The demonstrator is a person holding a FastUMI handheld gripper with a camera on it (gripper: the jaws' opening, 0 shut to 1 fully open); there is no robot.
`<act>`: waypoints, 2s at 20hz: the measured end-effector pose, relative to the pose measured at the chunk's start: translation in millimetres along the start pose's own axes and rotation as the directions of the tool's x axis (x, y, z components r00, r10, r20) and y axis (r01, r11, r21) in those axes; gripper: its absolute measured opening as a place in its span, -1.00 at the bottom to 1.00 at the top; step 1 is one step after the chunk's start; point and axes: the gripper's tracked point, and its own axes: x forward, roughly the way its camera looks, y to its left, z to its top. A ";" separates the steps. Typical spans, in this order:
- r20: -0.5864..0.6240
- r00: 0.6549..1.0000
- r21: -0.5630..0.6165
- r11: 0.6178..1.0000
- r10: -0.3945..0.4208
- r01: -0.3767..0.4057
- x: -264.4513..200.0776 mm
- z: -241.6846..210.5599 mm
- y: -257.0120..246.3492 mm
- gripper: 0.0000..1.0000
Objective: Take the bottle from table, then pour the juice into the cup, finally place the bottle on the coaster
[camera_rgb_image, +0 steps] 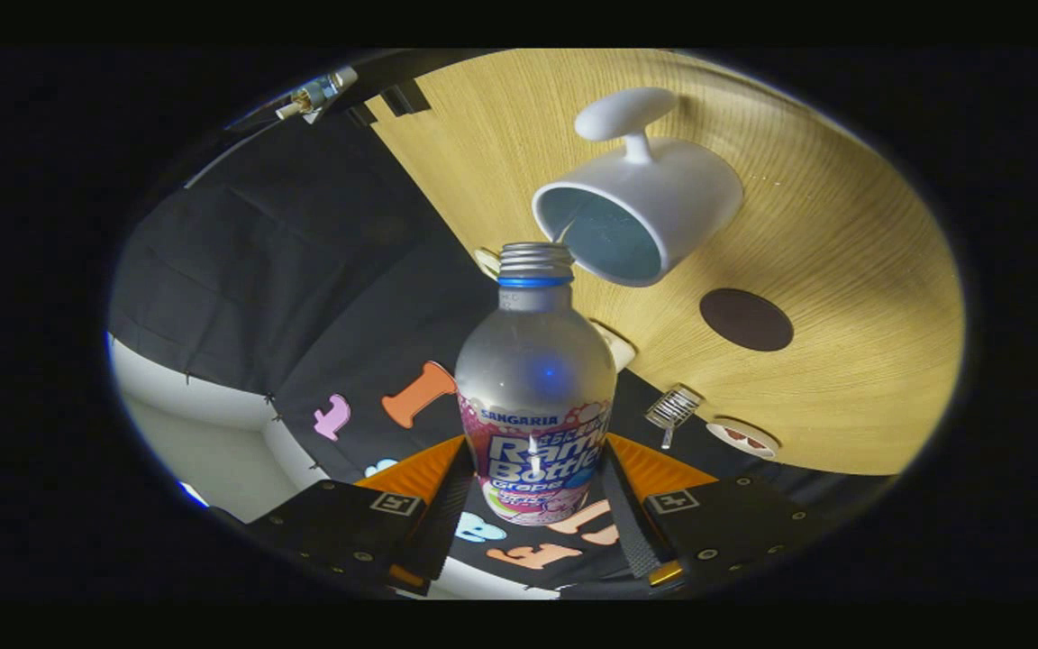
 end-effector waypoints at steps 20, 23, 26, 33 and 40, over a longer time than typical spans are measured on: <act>0.025 0.998 -0.164 0.985 -0.052 0.055 2.2 3.7 -23.0 0.52; 0.049 0.993 -0.397 0.910 -0.108 0.119 3.6 11.7 -41.6 0.51; 0.075 0.988 -0.603 0.782 -0.138 0.155 8.1 20.7 -54.6 0.52; 0.120 0.986 -0.878 0.451 -0.115 0.160 4.9 22.0 -52.0 0.52; 0.199 0.979 -0.980 -0.039 -0.046 0.197 13.0 18.4 -49.9 0.52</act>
